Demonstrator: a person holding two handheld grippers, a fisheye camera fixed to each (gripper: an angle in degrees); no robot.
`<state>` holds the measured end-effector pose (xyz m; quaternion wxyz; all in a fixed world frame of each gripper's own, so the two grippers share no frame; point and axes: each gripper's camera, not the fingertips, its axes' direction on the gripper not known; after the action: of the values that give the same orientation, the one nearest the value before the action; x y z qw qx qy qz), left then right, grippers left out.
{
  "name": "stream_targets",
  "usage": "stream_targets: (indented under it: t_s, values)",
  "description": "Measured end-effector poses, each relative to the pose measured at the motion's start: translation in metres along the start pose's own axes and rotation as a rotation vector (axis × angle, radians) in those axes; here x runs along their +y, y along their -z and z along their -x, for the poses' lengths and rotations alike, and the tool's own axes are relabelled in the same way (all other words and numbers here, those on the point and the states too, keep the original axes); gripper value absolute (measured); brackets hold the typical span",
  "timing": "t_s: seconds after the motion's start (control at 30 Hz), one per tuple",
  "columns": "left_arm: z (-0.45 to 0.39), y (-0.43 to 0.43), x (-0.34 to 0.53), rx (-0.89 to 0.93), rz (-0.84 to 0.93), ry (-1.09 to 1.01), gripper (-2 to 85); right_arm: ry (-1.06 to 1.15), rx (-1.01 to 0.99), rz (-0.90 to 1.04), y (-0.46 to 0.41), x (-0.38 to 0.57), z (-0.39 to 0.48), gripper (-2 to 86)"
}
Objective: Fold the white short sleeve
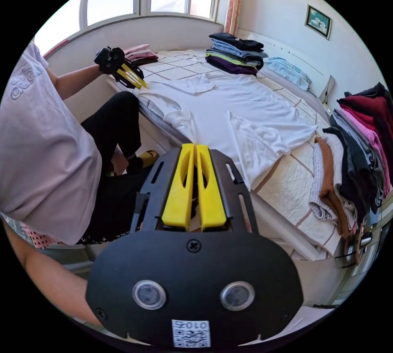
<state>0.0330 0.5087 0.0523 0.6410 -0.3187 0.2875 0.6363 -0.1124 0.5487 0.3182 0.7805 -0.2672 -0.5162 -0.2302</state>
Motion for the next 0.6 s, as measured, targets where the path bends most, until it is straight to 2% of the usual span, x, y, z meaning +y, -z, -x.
stream_targets:
  t_s: [0.33, 0.6]
  values:
    - [0.010, 0.021, -0.014, 0.035, 0.076, -0.113, -0.3, 0.064, -0.033, 0.071, 0.019, 0.001, 0.013, 2.6]
    - [0.014, 0.058, -0.018, 0.202, 0.065, -0.060, -0.3, 0.092, -0.064, 0.125, 0.048, 0.011, 0.047, 2.4]
